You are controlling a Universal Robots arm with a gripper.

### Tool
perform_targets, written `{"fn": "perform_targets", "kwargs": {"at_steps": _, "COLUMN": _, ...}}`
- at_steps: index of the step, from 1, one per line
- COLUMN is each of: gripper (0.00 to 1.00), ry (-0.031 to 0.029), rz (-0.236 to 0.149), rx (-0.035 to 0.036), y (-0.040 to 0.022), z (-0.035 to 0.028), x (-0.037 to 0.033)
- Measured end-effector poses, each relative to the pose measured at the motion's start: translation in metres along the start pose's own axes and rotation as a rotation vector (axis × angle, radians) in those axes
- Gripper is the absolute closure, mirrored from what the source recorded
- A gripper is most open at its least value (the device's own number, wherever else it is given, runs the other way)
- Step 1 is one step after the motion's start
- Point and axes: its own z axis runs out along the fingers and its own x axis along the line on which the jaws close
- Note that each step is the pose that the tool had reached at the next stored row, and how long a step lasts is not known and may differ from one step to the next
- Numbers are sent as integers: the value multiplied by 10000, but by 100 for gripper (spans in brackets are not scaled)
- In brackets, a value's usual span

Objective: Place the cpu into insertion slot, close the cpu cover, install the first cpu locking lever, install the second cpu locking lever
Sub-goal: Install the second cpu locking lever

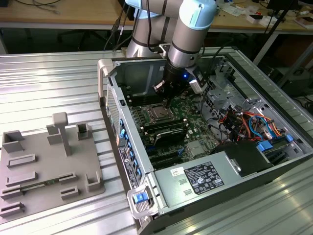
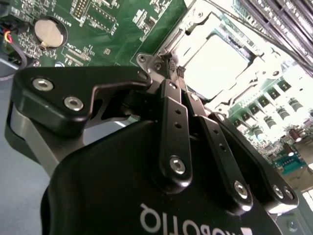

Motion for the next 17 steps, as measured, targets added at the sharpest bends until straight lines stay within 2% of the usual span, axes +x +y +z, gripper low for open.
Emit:
{"fn": "perform_targets", "kwargs": {"at_steps": 2, "gripper": 89, "ry": -1, "rz": 0, "rx": 0, "y": 1, "z": -65, "x": -2}}
{"fn": "perform_targets", "kwargs": {"at_steps": 4, "gripper": 89, "ry": 2, "rz": -2, "rx": 26, "y": -4, "z": -95, "x": -2}}
{"fn": "perform_targets", "kwargs": {"at_steps": 17, "gripper": 89, "ry": 3, "rz": -1, "rx": 51, "y": -89, "z": -106, "x": 6}}
